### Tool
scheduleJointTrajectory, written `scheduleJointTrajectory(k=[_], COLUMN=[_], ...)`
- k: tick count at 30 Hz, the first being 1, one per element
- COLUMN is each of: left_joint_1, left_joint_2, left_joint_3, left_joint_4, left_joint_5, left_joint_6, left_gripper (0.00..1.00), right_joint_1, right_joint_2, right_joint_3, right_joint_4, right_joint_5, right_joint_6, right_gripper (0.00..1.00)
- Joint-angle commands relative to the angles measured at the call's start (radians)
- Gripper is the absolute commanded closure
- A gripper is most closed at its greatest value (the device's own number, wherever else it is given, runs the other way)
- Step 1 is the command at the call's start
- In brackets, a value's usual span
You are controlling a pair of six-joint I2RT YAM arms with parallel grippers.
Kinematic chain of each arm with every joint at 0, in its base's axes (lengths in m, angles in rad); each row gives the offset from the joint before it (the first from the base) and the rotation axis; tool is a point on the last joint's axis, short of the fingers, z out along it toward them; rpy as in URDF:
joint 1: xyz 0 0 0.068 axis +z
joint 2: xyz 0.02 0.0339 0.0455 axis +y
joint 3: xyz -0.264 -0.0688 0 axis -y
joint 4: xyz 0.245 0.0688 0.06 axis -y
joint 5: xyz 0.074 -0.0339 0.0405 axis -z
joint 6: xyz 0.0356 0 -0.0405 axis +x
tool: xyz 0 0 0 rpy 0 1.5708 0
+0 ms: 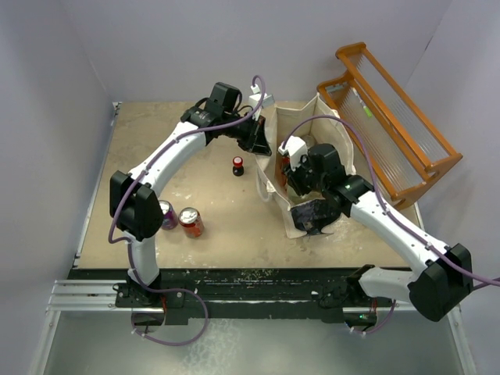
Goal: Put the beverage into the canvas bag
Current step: Place the drink in the canvas bag.
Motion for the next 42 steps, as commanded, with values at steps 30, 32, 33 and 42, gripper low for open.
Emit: scheduleJointTrajectory(k=[30,32,33,42], left_joint_1=[0.007,0.008,0.008,0.008], left_joint_2=[-0.105,-0.105,-0.104,-0.101], left_joint_3=[-0.002,-0.003,-0.003,-0.001], left_joint_4=[0.12,0.121,0.122,0.123], left_joint_5=[0.045,0.045,0.044,0.036], left_joint_6=[0.054,0.055,0.055,0.064], left_gripper=[1.0,1.0,1.0,1.0], right_joint_1=[-0.028,-0.028,-0.028,-0.028], right_joint_2=[0.057,0.037,0.027,-0.066], right_joint_3=[-0.145,-0.157,-0.161,-0.191], right_joint_4=[0.165,0.147,0.139,0.046], right_joint_5=[-0.015,-0.029,-0.032,-0.082], right_joint_6=[-0.013,-0.031,-0.04,-0.101], right_gripper=[1.0,1.0,1.0,0.88])
